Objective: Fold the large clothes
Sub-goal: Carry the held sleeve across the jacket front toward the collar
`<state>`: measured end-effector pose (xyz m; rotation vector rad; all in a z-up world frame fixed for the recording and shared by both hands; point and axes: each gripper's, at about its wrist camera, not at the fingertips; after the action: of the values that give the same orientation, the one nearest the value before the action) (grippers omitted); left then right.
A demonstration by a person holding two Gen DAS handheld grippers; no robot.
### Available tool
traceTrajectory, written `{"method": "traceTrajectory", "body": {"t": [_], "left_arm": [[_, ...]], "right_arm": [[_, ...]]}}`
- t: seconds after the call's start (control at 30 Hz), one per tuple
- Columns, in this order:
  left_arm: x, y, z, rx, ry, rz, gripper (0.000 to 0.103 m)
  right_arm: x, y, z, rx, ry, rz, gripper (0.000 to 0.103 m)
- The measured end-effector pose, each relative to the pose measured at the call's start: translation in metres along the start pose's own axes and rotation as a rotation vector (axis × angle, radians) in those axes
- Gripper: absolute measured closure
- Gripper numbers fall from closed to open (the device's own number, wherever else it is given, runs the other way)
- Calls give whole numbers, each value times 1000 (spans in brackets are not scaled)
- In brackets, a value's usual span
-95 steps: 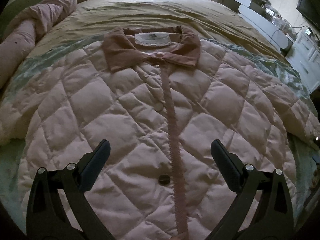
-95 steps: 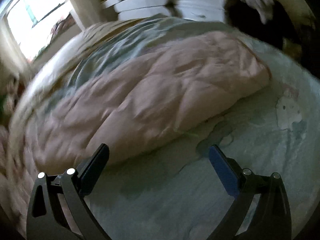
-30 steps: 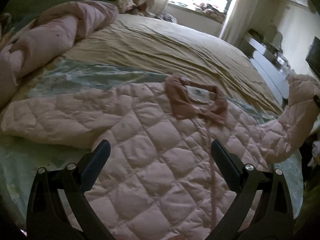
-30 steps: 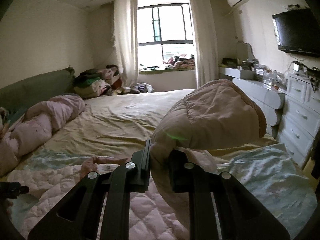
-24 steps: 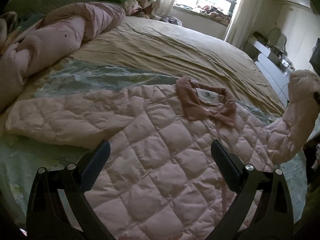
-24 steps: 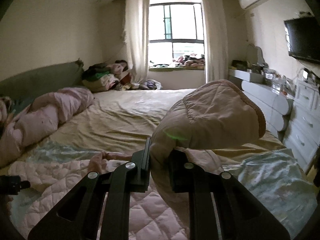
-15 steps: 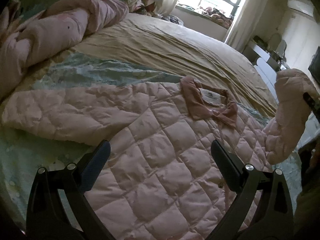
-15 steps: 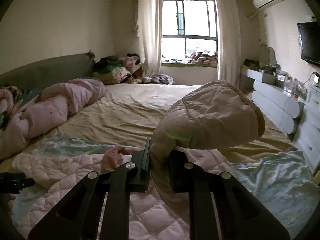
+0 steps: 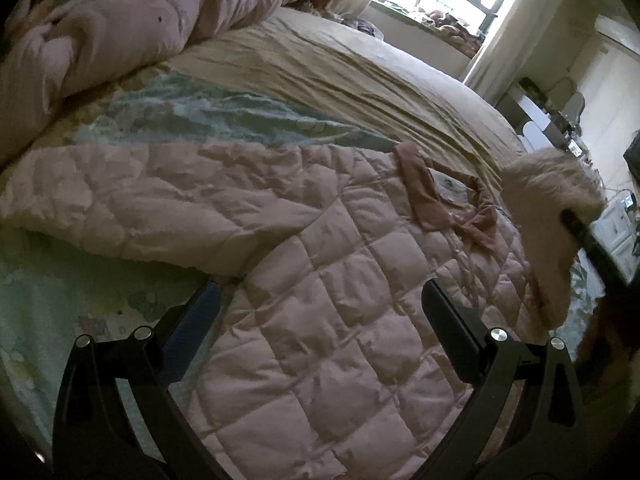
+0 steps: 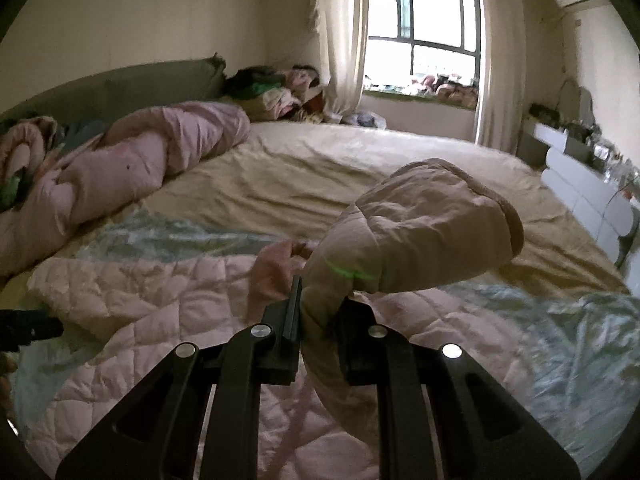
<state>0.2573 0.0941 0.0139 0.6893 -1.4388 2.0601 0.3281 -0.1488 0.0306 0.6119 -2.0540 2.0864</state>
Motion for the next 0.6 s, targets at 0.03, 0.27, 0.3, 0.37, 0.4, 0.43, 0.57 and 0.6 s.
{"method": "traceTrajectory", "body": {"t": [0.03, 0.27, 0.3, 0.37, 0.4, 0.43, 0.57, 0.6], "left_arm": [[-1, 0, -2, 6, 3, -3, 9], [-18, 3, 2, 8, 19, -26, 9], [-20, 4, 4, 5, 26, -31, 9], [-26, 6, 10, 7, 48, -41, 9], [-29, 7, 12, 11, 57, -47, 9], [-34, 8, 14, 20, 74, -59, 9], [-45, 12, 24, 74, 159, -88, 9], [-47, 12, 27, 96, 193, -95, 9]], "right_arm": [[-6, 8, -5, -1, -7, -17, 89], [-33, 62, -23, -44, -55, -148, 88], [-34, 67, -24, -50, -62, -155, 87], [-33, 80, -26, -78, -84, -167, 83], [-31, 84, -26, -94, -94, -174, 81], [-29, 88, -25, -116, -109, -182, 77], [-15, 91, -21, -149, -104, -161, 63], [-12, 90, -20, -152, -113, -159, 63]]}}
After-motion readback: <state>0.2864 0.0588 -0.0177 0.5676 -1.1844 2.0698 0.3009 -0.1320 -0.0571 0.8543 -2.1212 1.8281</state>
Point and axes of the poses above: each gripper's, at about its wrist camera, not at the fingertips, and x roughly against the way its jaws point, z to its right, y to its underside, and after that the axes turned 10 degrees about z, right-handed
